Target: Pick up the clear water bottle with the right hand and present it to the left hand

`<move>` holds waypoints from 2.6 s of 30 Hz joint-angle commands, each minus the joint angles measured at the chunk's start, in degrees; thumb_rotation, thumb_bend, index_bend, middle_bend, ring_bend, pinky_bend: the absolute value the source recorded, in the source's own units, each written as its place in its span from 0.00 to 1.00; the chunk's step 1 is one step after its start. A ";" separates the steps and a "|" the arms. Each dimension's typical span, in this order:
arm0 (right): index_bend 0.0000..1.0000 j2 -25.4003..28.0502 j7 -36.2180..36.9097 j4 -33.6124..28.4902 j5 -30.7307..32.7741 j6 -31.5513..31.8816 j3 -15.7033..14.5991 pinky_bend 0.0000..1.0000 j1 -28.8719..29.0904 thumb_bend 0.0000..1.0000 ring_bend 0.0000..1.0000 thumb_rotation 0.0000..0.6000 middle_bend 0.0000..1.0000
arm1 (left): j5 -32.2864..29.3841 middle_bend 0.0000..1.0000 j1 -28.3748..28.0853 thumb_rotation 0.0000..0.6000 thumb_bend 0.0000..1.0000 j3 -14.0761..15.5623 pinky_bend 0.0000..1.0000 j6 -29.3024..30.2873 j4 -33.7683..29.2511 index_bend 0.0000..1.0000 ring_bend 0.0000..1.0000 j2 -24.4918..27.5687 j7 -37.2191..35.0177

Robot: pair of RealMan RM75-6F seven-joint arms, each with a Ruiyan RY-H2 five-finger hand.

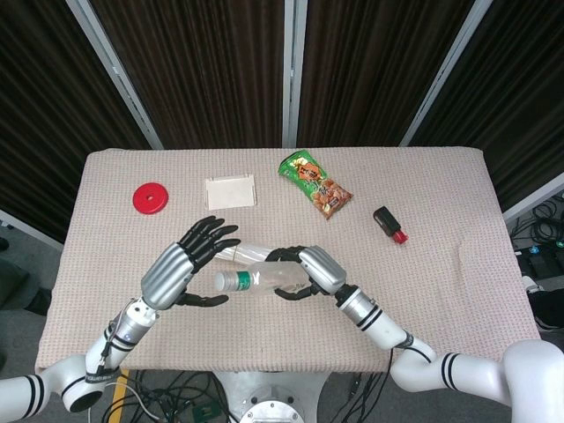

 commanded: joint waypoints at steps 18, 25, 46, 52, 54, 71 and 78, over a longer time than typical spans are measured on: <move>0.62 0.00 0.05 -0.09 -0.01 -0.63 -0.19 0.50 0.34 0.45 0.41 1.00 0.56 | -0.28 0.07 -0.02 1.00 0.00 -0.30 0.00 0.12 0.12 0.16 0.00 -0.57 2.84; 0.62 0.17 0.19 -0.07 0.22 -0.41 -0.04 0.50 0.17 0.45 0.41 1.00 0.56 | -0.20 0.07 0.23 1.00 0.00 0.36 0.00 0.09 0.17 0.16 0.00 -0.40 2.39; 0.62 0.01 -0.24 -0.38 -0.09 -0.39 -0.48 0.50 0.08 0.44 0.41 1.00 0.56 | -0.10 0.07 0.24 1.00 0.00 0.23 0.00 0.34 0.11 0.16 0.00 -0.57 3.05; 0.62 0.06 0.00 -0.11 0.21 -0.36 -0.33 0.50 -0.03 0.45 0.41 1.00 0.56 | 0.59 0.07 0.33 1.00 0.00 1.06 0.00 0.28 0.13 0.16 0.00 -0.19 2.15; 0.62 0.22 0.27 -0.15 0.18 -0.16 -0.37 0.50 -0.19 0.44 0.41 1.00 0.56 | 0.93 0.07 0.62 1.00 0.00 1.43 0.00 0.78 0.67 0.19 0.00 -0.28 1.61; 0.62 0.42 1.92 -0.03 -0.22 0.32 -0.35 0.51 -0.26 0.45 0.42 1.00 0.56 | 0.00 0.08 1.05 1.00 0.21 1.95 0.00 0.31 2.04 0.37 0.00 -0.39 0.63; 0.62 0.61 2.00 -0.20 -0.18 0.45 -0.34 0.51 -0.38 0.45 0.42 1.00 0.56 | 0.16 0.08 1.23 1.00 0.26 2.22 0.00 0.33 1.78 0.37 0.00 0.02 0.70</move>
